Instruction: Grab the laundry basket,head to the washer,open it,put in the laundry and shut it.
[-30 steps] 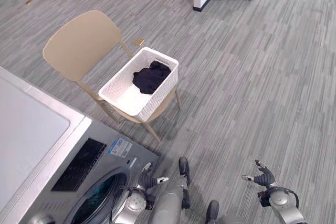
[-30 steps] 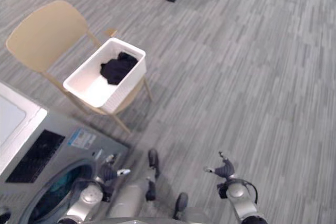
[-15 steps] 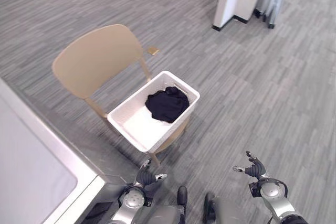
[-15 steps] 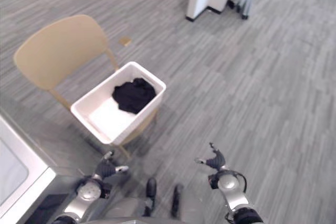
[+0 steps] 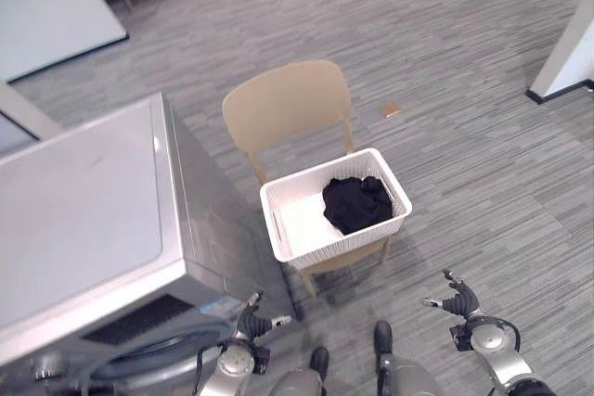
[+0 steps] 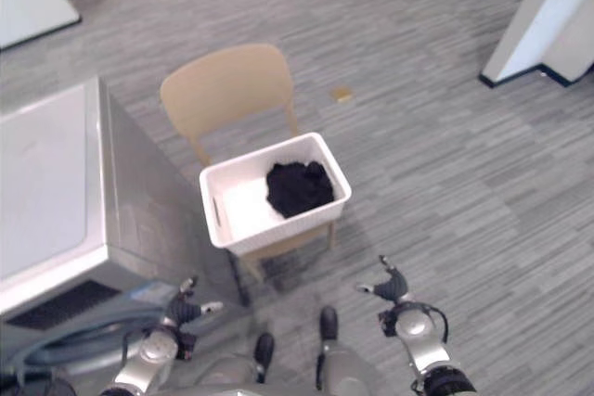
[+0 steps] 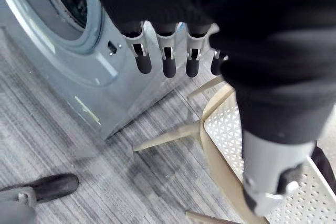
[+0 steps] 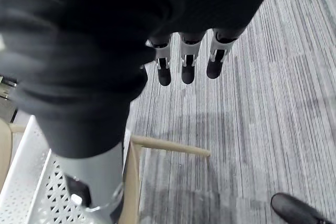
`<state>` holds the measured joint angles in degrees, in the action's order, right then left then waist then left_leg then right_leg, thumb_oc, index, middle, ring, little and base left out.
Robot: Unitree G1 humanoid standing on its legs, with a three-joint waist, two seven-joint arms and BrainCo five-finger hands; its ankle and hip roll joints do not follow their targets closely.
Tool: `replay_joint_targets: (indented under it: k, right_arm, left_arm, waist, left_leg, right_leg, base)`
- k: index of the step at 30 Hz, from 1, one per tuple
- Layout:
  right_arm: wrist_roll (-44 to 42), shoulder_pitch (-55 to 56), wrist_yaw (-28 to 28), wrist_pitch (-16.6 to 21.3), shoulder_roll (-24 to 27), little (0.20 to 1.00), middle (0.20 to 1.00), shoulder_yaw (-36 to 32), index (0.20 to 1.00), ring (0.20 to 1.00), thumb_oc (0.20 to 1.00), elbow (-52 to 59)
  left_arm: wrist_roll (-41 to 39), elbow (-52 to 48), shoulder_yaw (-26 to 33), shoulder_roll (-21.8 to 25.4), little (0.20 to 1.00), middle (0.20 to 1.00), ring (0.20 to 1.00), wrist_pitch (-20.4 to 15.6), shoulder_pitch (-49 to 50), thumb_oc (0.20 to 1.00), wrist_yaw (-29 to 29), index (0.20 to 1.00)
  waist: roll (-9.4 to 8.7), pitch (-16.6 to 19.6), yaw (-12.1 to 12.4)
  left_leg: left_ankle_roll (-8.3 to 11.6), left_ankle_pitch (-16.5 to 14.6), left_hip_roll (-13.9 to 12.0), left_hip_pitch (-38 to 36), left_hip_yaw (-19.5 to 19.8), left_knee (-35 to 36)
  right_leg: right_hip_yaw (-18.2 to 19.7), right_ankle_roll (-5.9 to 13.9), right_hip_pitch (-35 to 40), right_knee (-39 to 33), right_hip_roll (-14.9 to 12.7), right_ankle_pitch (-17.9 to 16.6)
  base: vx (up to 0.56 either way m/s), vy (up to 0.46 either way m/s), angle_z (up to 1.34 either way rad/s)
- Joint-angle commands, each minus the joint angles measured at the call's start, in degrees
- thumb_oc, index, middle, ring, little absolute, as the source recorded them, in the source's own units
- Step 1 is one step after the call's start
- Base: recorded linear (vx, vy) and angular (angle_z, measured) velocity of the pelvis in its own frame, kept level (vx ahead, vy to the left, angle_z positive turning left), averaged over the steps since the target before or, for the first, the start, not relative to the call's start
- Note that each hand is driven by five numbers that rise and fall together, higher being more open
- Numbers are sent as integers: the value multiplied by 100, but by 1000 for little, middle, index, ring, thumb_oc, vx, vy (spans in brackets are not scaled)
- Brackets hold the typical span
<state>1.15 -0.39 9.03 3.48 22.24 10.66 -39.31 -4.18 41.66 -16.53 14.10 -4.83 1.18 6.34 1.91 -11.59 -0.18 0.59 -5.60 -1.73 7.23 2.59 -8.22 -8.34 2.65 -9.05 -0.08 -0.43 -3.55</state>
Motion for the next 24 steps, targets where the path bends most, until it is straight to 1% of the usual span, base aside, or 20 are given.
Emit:
replay_joint_targets:
  k: [1,2,3,5,6,7,8,9,10,11,12,13,14,15,16,18,19,20,22,24]
  right_arm:
    - [-218,12,109,159,41,1000,1000,-163,1000,1000,1000,343]
    - [-241,11,146,123,24,1000,1000,-169,1000,1000,1000,330]
    - [-246,-12,156,92,7,1000,1000,-170,1000,1000,1000,284]
    - [-246,-13,157,93,7,1000,1000,-168,1000,1000,1000,283]
    - [-227,-27,128,80,-19,1000,1000,-153,1000,1000,1000,286]
    - [-136,-64,94,71,-69,1000,1000,-81,1000,1000,1000,271]
    - [-64,-78,52,60,-88,1000,1000,-34,1000,1000,1000,325]
    - [-46,-84,39,60,-83,1000,1000,-24,1000,1000,1000,390]
    - [-34,-83,29,53,-87,1000,1000,-27,1000,1000,1000,435]
    - [-34,-82,29,52,-87,1000,1000,-27,1000,1000,1000,435]
    - [-7,-90,16,60,-83,1000,1000,-19,1000,1000,1000,488]
    - [51,-110,22,65,-51,1000,1000,-6,1000,1000,1000,627]
    - [80,-68,31,78,-47,1000,1000,-39,1000,1000,1000,741]
    - [108,-40,29,90,-31,1000,1000,-46,1000,1000,1000,837]
    - [167,-24,23,90,8,1000,1000,-43,1000,1000,1000,950]
    - [339,-68,43,94,115,1000,1000,-7,1000,1000,1000,1085]
    - [511,-116,60,61,236,1000,1000,2,1000,1000,1000,1294]
    - [512,-115,59,58,238,1000,1000,1,1000,1000,1000,1297]
    - [589,-87,71,86,332,1000,1000,-43,1000,1000,1000,1572]
    - [739,-168,29,121,456,1000,1000,-14,1000,1000,1000,1800]
  left_arm:
    - [-104,-184,149,282,1000,1000,1000,-110,-205,1000,96,1000]
    - [-118,-228,165,321,1000,1000,1000,-83,-241,1000,91,1000]
    - [-120,-209,228,342,1000,1000,1000,-71,-220,1000,82,1000]
    - [-120,-210,229,342,1000,1000,1000,-71,-218,1000,82,1000]
    - [-134,-188,280,347,1000,1000,1000,-64,-164,1000,67,1000]
    - [-155,-148,390,344,1000,1000,1000,-50,-19,1000,64,1000]
    - [-163,-169,483,381,1000,1000,1000,-48,62,1000,74,1000]
    - [-183,-199,525,427,1000,1000,1000,-54,92,1000,76,1000]
    - [-191,-210,571,452,1000,1000,1000,-54,125,1000,75,1000]
    - [-191,-211,571,453,1000,1000,1000,-54,125,1000,75,1000]
    - [-185,-218,616,473,1000,1000,1000,-54,154,1000,82,1000]
    - [-161,-200,628,516,1000,1000,1000,-50,123,1000,109,1000]
    - [-126,-172,648,525,1000,1000,1000,-60,109,1000,115,1000]
    - [-106,-192,643,533,1000,1000,1000,-74,108,1000,128,1000]
    - [-92,-227,632,538,1000,1000,1000,-77,106,1000,131,1000]
    - [-53,-225,610,540,1000,1000,1000,-91,69,1000,133,1000]
    - [-7,-176,588,551,1000,1000,1000,-88,33,1000,143,1000]
    - [-7,-176,588,549,1000,1000,1000,-89,32,1000,143,1000]
    - [57,-155,588,566,1000,1000,1000,-112,15,1000,164,1000]
    - [102,-164,615,569,1000,1000,1000,-115,89,1000,190,1000]
  waist:
    - [-233,-87,0]
    - [-257,-84,-38]
    - [-251,-84,-41]
    - [-250,-101,-41]
    - [-241,-73,-28]
    - [-257,-26,15]
    - [-317,4,84]
    - [-340,-3,119]
    - [-347,2,141]
    - [-348,3,143]
    - [-350,-6,164]
    - [-346,-67,156]
    - [-312,-67,101]
    - [-293,-95,51]
    - [-266,-91,28]
    - [-239,-150,-20]
    - [-245,-225,-84]
    - [-239,-235,-90]
    - [-315,-280,-127]
    - [-381,-240,-63]
  left_leg:
    - [71,79,84,118,-752,-148]
    - [-1,126,12,297,-1198,-224]
    - [-26,136,30,376,-1484,-217]
    - [-26,116,28,359,-1484,-232]
    - [-57,97,56,299,-1500,-122]
    - [-113,74,122,191,-1408,43]
    - [-178,49,193,134,-1369,112]
    - [-218,19,225,103,-1358,131]
    - [-250,-12,246,63,-1348,168]
    - [-251,-12,247,64,-1350,169]
    - [-297,-53,263,24,-1349,177]
    - [-356,-80,298,-35,-1257,185]
    - [-358,-70,322,-117,-1116,280]
    - [-355,-78,346,-202,-1044,340]
    - [-347,-55,344,-218,-973,372]
    - [-320,-42,349,-252,-846,406]
    - [-270,-73,381,-295,-706,382]
    - [-269,-81,377,-305,-699,377]
    - [-223,-128,458,-292,-582,244]
    - [-197,-161,472,-252,-554,223]
  right_leg:
    - [38,261,583,103,-486,781]
    - [-196,235,602,137,-510,835]
    - [-344,220,603,208,-508,892]
    - [-343,223,622,217,-508,906]
    - [-382,236,646,251,-497,938]
    - [-405,279,684,394,-508,1040]
    - [-389,339,689,565,-553,1106]
    - [-378,363,648,780,-581,1162]
    - [-348,388,581,973,-605,1177]
    - [-345,388,577,979,-607,1180]
    - [-325,439,479,1216,-651,1175]
    - [-183,513,237,1762,-652,1148]
    - [90,561,26,2012,-519,1103]
    - [250,533,-53,2057,-451,1119]
    - [372,498,-160,2019,-390,1083]
    - [573,480,-341,1725,-418,954]
    - [838,503,-562,1321,-453,731]
    - [830,503,-545,1315,-451,733]
    - [991,576,-392,966,-499,660]
    - [877,562,-275,789,-558,570]
  base:
    - [66,-40,114]
    - [155,-16,70]
    - [133,8,50]
    - [90,39,47]
    - [258,146,85]
    - [391,230,76]
    - [365,221,-6]
    - [234,155,-41]
    - [100,72,-41]
    - [86,72,-25]
    - [126,96,-9]
    - [188,103,-6]
    - [182,66,2]
    - [131,7,6]
    - [100,-25,8]
    - [98,-93,25]
    - [84,-101,38]
    - [90,-112,26]
    - [39,-99,41]
    - [30,-164,74]
